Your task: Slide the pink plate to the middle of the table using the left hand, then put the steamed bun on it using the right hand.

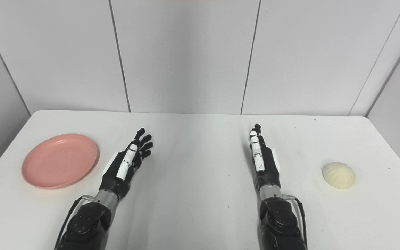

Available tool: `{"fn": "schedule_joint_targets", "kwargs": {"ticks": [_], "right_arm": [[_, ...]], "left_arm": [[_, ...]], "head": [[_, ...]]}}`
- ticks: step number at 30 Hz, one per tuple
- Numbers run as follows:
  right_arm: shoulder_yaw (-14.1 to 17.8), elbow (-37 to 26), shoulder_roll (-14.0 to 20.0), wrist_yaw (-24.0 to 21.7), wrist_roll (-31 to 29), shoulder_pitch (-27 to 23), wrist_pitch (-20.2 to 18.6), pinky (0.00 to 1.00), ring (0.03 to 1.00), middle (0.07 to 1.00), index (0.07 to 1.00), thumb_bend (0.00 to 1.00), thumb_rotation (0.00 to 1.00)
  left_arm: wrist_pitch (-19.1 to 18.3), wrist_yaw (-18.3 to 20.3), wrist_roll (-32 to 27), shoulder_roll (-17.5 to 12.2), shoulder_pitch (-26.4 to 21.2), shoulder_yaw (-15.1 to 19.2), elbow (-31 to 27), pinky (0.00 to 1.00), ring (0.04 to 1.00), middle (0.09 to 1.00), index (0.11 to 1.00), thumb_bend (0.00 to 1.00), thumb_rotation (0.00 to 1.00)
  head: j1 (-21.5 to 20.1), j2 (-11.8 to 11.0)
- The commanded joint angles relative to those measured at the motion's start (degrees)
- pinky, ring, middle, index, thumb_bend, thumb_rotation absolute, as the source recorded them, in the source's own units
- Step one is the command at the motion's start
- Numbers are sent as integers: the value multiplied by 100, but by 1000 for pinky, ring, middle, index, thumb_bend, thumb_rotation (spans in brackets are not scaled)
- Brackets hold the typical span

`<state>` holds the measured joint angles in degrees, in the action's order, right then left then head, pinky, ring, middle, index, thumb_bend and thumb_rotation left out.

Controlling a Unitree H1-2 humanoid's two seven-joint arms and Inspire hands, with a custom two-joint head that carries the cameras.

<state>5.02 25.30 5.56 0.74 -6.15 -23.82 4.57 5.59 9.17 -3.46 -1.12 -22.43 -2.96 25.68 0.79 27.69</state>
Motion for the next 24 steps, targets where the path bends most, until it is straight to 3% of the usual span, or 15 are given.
{"fn": "schedule_joint_targets", "kwargs": {"ticks": [1,24], "right_arm": [[-54,209,-50,-91,19,314,-157,1000,985,994,997,239,1000],[-40,169,-69,-97,-18,325,-190,1000,980,988,991,250,1000]], "left_arm": [[-368,-4,58,4,366,-52,306,957,944,958,972,377,1000],[-383,2,64,-8,364,-61,315,950,945,959,973,386,1000]], "head": [[4,4],[5,-13]]}}
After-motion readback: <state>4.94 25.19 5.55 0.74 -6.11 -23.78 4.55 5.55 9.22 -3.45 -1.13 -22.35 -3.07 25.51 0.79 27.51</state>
